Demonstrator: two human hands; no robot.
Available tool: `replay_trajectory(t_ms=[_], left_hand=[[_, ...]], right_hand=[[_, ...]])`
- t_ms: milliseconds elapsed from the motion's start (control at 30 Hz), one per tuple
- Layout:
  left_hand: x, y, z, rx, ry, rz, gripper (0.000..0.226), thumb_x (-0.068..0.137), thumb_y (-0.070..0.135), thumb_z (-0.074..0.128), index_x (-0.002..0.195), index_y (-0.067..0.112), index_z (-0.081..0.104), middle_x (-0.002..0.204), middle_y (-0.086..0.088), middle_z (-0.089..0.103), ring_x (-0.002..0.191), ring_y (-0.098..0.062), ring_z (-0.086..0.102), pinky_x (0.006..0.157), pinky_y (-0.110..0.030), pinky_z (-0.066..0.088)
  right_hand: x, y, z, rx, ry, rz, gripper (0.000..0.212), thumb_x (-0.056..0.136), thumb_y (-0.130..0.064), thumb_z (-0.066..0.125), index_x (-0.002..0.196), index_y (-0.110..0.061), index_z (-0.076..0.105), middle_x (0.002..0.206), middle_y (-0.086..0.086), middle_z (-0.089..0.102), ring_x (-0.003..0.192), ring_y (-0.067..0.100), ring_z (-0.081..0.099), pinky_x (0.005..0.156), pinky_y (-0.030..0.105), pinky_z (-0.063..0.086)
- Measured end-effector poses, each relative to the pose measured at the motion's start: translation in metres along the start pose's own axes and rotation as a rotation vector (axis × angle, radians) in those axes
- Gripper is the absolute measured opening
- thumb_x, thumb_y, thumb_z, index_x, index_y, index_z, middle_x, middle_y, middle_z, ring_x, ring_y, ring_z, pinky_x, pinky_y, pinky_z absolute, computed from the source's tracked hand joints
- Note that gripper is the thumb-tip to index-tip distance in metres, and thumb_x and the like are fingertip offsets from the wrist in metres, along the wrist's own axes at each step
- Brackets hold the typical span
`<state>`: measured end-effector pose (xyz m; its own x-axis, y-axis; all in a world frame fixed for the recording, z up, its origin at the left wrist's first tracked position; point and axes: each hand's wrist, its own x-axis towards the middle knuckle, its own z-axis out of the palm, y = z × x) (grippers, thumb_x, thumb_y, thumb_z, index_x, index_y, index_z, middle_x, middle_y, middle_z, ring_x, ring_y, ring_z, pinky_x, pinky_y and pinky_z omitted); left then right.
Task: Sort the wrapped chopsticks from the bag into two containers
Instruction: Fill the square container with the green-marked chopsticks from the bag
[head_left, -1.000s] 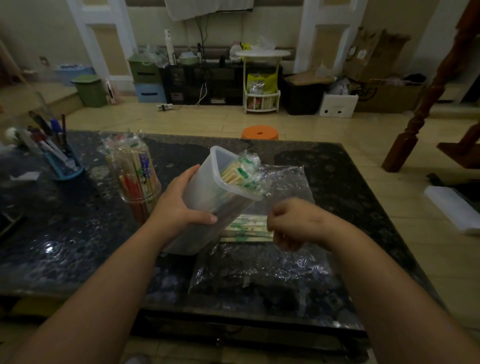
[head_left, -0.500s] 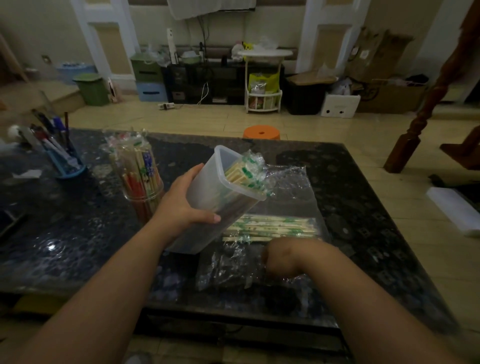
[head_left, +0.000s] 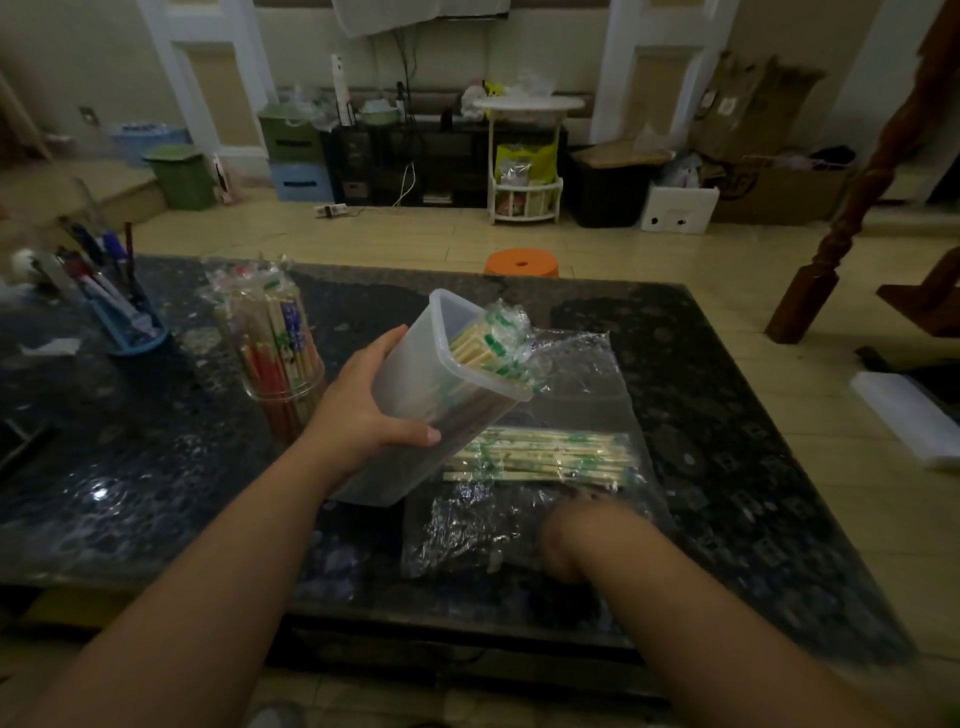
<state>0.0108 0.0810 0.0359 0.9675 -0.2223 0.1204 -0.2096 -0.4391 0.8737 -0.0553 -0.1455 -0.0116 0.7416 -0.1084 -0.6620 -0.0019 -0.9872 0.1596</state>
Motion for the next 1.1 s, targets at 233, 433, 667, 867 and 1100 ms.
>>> replay_trajectory(t_ms=[233, 433, 667, 867, 1100], left_hand=[[-0.001, 0.002, -0.001, -0.023, -0.016, 0.014, 0.126, 0.036, 0.050, 0.086, 0.150, 0.041, 0.032, 0.150, 0.011, 0.037, 0.132, -0.013, 0.040, 0.105, -0.041, 0.039], [0.001, -0.001, -0.002, -0.021, -0.027, 0.008, 0.125, 0.039, 0.050, 0.089, 0.150, 0.044, 0.033, 0.151, 0.012, 0.038, 0.135, -0.016, 0.041, 0.110, -0.053, 0.039], [0.002, 0.000, 0.000, 0.009, -0.025, -0.002, 0.127, 0.037, 0.052, 0.089, 0.150, 0.044, 0.031, 0.151, 0.012, 0.037, 0.136, -0.016, 0.040, 0.111, -0.053, 0.038], [0.003, -0.001, 0.000, 0.008, -0.031, -0.007, 0.126, 0.038, 0.052, 0.089, 0.150, 0.045, 0.031, 0.151, 0.012, 0.037, 0.136, -0.016, 0.040, 0.110, -0.053, 0.039], [0.002, -0.001, -0.001, -0.013, -0.029, 0.000, 0.124, 0.039, 0.048, 0.089, 0.149, 0.045, 0.033, 0.150, 0.012, 0.039, 0.133, -0.016, 0.042, 0.109, -0.049, 0.041]], right_hand=[[0.010, -0.004, 0.022, 0.241, 0.545, -0.096, 0.077, 0.098, -0.017, 0.039, 0.156, -0.014, -0.010, 0.165, 0.008, -0.009, 0.151, 0.027, -0.002, 0.121, 0.043, 0.004], [0.023, -0.001, 0.028, 0.228, 0.685, -0.152, 0.063, 0.095, -0.013, 0.046, 0.154, -0.016, 0.021, 0.158, 0.006, 0.025, 0.143, 0.027, 0.026, 0.117, 0.040, 0.019], [0.029, 0.001, 0.029, 0.251, 0.822, -0.161, 0.045, 0.094, -0.015, 0.047, 0.139, -0.022, 0.047, 0.136, 0.001, 0.047, 0.124, 0.025, 0.044, 0.104, 0.040, 0.032], [0.031, 0.001, 0.028, 0.239, 0.856, -0.147, 0.038, 0.094, -0.017, 0.050, 0.131, -0.023, 0.054, 0.123, 0.002, 0.052, 0.114, 0.025, 0.047, 0.097, 0.039, 0.035], [0.033, 0.001, 0.029, 0.187, 0.869, -0.129, 0.014, 0.073, -0.015, 0.073, 0.084, -0.024, 0.070, 0.082, -0.003, 0.059, 0.082, 0.024, 0.058, 0.074, 0.038, 0.047]])
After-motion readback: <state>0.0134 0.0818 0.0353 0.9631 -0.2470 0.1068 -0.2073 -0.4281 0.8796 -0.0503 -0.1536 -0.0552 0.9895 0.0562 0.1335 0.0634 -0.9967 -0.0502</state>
